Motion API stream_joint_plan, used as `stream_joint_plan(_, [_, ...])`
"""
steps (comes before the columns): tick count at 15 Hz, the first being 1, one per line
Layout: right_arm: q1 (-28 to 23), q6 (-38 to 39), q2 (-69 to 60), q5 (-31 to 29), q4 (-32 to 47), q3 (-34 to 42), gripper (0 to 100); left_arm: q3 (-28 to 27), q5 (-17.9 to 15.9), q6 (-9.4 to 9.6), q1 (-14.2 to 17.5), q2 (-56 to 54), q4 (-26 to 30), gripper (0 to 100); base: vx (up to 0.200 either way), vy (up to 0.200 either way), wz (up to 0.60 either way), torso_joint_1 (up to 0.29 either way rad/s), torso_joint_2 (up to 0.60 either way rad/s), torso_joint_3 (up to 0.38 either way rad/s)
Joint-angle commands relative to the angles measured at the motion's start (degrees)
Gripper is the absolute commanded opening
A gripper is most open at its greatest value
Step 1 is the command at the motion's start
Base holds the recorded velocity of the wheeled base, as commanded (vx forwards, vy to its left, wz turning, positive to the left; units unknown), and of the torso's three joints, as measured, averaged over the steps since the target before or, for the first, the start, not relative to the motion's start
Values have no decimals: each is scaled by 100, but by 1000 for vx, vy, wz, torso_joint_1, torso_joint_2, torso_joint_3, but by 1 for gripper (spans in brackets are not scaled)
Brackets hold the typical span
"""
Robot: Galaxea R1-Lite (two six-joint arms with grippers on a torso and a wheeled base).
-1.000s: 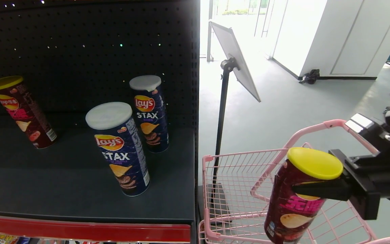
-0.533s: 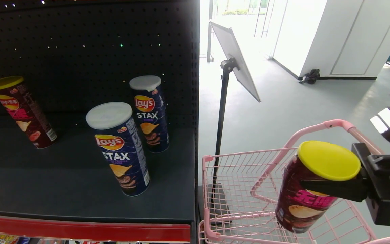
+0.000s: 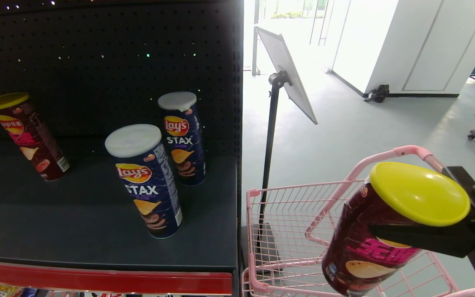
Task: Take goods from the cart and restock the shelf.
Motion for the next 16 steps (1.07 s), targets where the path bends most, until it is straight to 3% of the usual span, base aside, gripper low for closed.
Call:
stream_joint_plan(1, [137, 1, 3, -22, -6, 85, 0, 1, 1, -2, 0, 8, 0, 100, 0, 0, 0, 0, 0, 0])
stream_joint_plan(16, [40, 19, -94, -31, -32, 278, 0, 1, 1, -2, 0, 8, 0, 100, 0, 0, 0, 0, 0, 0])
